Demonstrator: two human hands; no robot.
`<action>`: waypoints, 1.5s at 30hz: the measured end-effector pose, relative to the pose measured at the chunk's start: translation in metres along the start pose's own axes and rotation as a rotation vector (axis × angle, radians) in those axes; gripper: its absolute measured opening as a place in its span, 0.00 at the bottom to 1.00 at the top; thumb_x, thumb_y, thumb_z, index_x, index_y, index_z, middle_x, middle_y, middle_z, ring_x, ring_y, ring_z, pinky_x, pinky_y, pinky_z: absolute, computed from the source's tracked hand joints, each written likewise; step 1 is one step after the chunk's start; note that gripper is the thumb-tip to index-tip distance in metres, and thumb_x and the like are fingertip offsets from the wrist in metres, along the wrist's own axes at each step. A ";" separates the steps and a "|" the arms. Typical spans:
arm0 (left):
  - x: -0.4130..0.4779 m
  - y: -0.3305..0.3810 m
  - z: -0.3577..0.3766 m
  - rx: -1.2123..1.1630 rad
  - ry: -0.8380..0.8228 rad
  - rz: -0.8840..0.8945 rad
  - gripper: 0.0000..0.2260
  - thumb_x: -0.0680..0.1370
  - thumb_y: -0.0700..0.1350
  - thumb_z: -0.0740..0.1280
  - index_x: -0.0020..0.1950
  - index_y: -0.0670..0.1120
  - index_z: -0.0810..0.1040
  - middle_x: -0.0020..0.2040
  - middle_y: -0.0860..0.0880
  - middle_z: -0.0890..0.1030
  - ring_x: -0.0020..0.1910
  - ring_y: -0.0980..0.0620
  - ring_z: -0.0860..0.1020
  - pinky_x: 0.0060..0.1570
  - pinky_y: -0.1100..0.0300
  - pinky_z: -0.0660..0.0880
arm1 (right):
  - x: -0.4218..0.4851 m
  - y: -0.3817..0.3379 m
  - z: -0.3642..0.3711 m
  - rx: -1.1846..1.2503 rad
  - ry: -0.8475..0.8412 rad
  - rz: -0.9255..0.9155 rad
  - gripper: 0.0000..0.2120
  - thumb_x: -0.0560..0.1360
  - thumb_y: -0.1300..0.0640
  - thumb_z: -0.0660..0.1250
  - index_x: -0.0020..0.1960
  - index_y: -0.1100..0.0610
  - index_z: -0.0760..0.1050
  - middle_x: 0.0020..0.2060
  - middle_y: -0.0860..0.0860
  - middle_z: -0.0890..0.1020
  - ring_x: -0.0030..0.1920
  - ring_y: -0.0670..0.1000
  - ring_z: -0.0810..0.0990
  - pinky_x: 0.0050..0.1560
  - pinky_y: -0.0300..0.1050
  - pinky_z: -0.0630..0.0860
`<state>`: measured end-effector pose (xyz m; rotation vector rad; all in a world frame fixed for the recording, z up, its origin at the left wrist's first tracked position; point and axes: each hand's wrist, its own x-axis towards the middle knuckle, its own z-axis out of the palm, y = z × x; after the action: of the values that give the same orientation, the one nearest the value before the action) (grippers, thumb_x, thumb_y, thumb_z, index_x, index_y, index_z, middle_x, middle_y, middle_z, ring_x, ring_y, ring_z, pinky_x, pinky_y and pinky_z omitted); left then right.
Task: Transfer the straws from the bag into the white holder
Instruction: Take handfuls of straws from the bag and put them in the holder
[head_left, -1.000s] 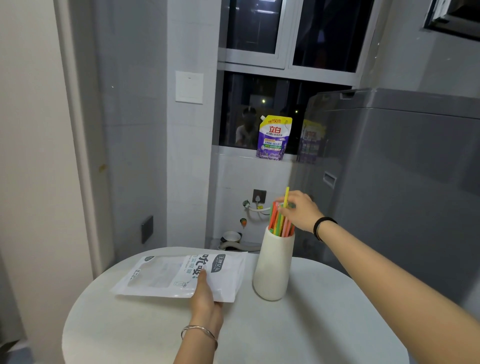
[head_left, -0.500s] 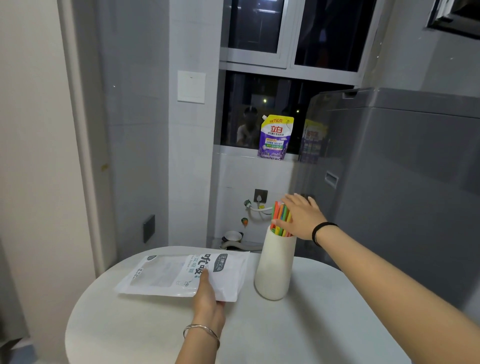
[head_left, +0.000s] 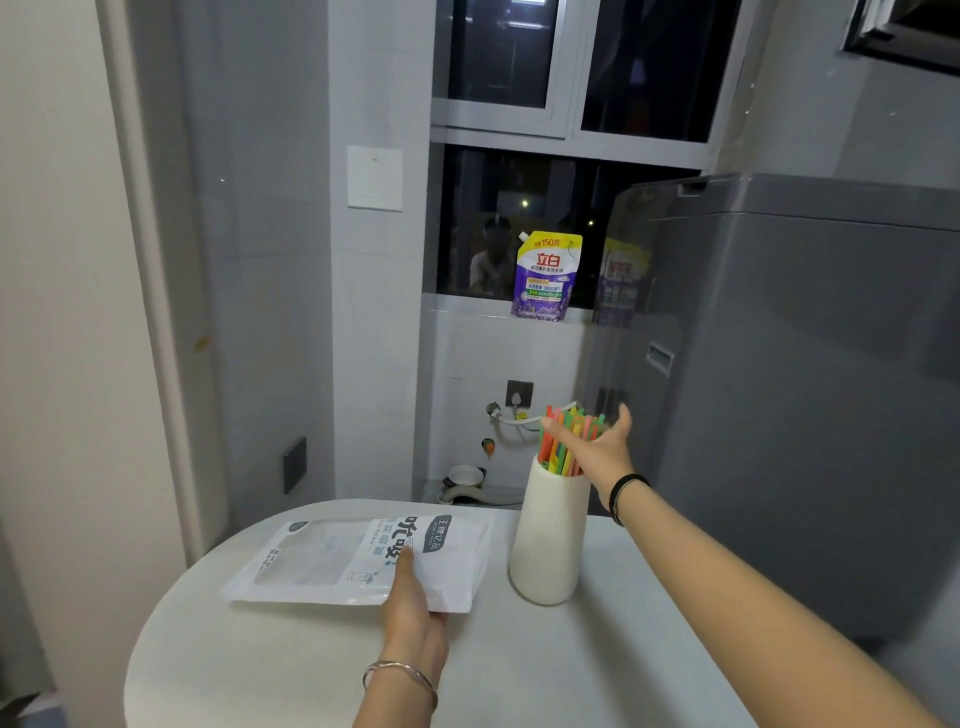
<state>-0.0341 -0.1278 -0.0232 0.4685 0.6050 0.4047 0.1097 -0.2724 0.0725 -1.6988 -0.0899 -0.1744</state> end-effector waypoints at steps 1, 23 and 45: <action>0.000 0.000 0.000 -0.006 0.008 -0.006 0.19 0.81 0.45 0.62 0.72 0.45 0.69 0.64 0.44 0.77 0.54 0.48 0.76 0.51 0.50 0.74 | 0.000 0.004 0.003 0.030 -0.020 0.074 0.59 0.61 0.47 0.79 0.76 0.51 0.41 0.74 0.56 0.62 0.71 0.57 0.66 0.70 0.56 0.64; 0.001 -0.003 0.001 -0.033 -0.006 -0.037 0.18 0.81 0.45 0.62 0.71 0.44 0.69 0.55 0.46 0.77 0.40 0.53 0.76 0.37 0.56 0.76 | 0.007 0.004 0.003 -0.165 -0.138 -0.197 0.31 0.65 0.58 0.77 0.62 0.51 0.67 0.54 0.50 0.74 0.52 0.50 0.76 0.44 0.41 0.78; -0.038 0.027 -0.016 0.391 -0.363 0.018 0.17 0.81 0.49 0.62 0.66 0.41 0.75 0.57 0.44 0.83 0.53 0.48 0.82 0.46 0.56 0.80 | -0.145 0.033 0.007 0.053 -0.344 0.083 0.11 0.75 0.50 0.66 0.54 0.53 0.78 0.52 0.51 0.83 0.51 0.49 0.81 0.50 0.43 0.79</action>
<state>-0.0788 -0.1197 -0.0035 0.9001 0.3241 0.2074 -0.0274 -0.2640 0.0150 -1.6626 -0.2767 0.1820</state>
